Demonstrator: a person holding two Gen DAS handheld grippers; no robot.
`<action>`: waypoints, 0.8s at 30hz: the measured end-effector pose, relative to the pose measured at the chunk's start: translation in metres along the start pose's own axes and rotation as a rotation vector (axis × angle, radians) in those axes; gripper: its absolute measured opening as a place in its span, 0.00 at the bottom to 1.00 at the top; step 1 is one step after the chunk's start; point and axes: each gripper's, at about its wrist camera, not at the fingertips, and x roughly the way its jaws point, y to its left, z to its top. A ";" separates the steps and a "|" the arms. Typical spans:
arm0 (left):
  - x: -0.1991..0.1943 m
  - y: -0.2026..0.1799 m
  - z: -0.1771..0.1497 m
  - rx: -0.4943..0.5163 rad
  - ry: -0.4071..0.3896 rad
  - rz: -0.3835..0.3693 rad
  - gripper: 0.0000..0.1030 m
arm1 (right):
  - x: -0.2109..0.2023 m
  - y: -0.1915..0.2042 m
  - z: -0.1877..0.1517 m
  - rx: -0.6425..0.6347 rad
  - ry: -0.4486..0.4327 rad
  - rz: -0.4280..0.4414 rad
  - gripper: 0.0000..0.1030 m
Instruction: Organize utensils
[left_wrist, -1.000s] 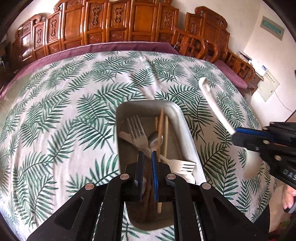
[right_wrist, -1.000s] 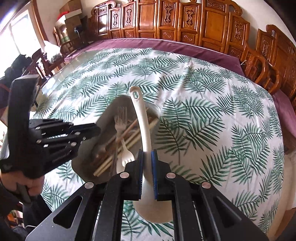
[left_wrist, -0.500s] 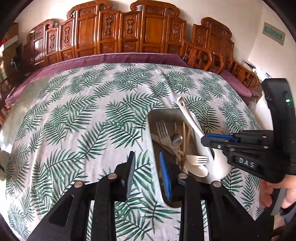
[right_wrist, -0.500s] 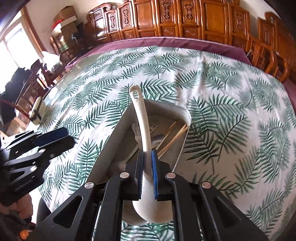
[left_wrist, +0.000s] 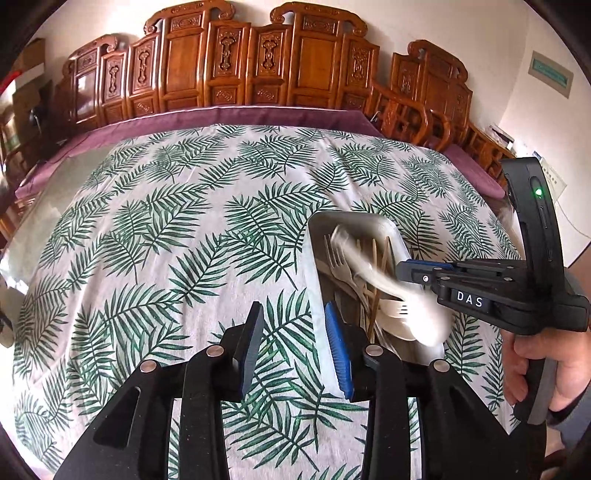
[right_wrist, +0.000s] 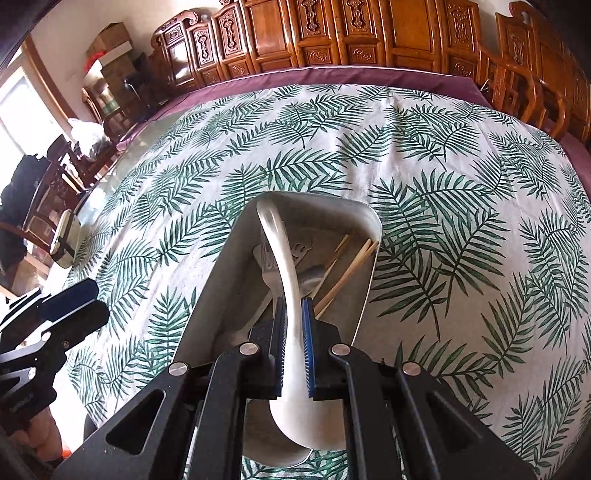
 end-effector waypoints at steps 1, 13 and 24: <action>-0.002 0.000 -0.001 0.001 -0.002 0.000 0.33 | -0.003 0.003 -0.001 -0.011 -0.007 -0.003 0.10; -0.049 -0.028 -0.002 0.039 -0.082 0.010 0.53 | -0.077 0.013 -0.025 -0.072 -0.109 -0.018 0.10; -0.094 -0.057 -0.014 0.062 -0.157 0.020 0.81 | -0.149 0.006 -0.063 -0.053 -0.219 -0.037 0.24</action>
